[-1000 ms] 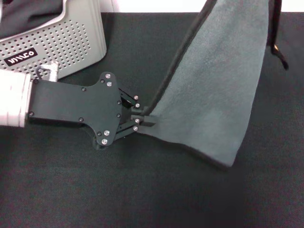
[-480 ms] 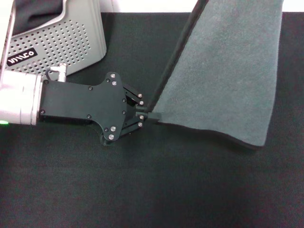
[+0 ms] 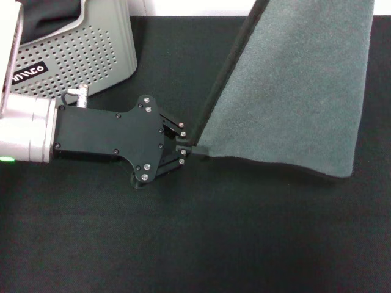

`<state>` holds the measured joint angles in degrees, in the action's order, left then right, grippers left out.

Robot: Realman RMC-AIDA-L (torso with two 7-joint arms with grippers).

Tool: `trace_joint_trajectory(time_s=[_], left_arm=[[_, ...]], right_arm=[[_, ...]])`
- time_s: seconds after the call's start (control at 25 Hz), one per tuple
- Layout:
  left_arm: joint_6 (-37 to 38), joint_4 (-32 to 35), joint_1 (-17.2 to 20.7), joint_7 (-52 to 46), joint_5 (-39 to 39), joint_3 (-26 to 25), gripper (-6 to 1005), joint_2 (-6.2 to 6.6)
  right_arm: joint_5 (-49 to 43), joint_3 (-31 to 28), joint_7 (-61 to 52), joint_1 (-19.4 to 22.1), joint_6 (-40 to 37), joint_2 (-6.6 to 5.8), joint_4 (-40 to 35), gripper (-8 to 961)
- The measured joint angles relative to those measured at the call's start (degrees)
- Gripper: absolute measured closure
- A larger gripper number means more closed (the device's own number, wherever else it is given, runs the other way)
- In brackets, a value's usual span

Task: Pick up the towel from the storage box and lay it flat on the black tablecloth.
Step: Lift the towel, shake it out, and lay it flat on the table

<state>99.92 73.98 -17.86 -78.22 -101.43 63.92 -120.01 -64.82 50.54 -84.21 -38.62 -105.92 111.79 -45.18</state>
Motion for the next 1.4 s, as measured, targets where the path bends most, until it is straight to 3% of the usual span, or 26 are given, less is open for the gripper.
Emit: trace_joint_trajectory(time_s=[0.56, 0.68, 0.8, 0.84, 0.92, 1.08, 1.24, 1.32, 1.4], left_arm=[[0.6, -1.4, -0.2, -0.7, 0.3, -1.4, 943, 0.51], [3.9, -1.2, -0.3, -1.0, 1.6, -4.5, 945, 0.86], [12.1, -1.4, -1.2, -1.1, 6.0, -9.9, 965, 2.11], [13.5, -1.5, -1.2, -1.2, 7.5, -10.7, 971, 2.72], [16.5, -1.6, -0.5, -1.9, 13.1, -11.2, 978, 5.13], [16.6, -1.6, 2.6, -2.7, 23.6, -4.6, 978, 11.05], [16.8, -0.9, 4.0, -5.9, 29.8, 2.6, 978, 16.58], [16.8, 0.3, 4.2, -8.7, 31.2, 5.2, 977, 18.84], [16.9, 1.6, 4.2, -11.9, 31.9, 6.7, 977, 20.31]], right_arm=[[0.9, 0.3, 0.0, 3.3, -0.3, -0.33, 0.3, 943], [0.3, 0.6, -0.5, 5.5, -1.4, -0.41, 1.8, 942], [-0.6, 0.7, -0.9, 8.4, -4.2, -0.31, 3.3, 941], [-1.2, 0.7, -1.1, 9.4, -5.1, -0.36, 3.7, 941], [-2.7, 0.7, -1.8, 11.5, -7.7, -0.53, 4.5, 940], [-4.7, 0.7, -2.6, 15.5, -13.4, -0.39, 6.5, 939], [-5.8, 1.5, -4.0, 18.8, -17.1, 0.78, 8.1, 938], [-5.9, 3.4, -5.0, 20.5, -17.2, 1.46, 8.5, 938], [-5.8, 6.0, -5.6, 21.3, -17.2, 1.83, 9.9, 937]])
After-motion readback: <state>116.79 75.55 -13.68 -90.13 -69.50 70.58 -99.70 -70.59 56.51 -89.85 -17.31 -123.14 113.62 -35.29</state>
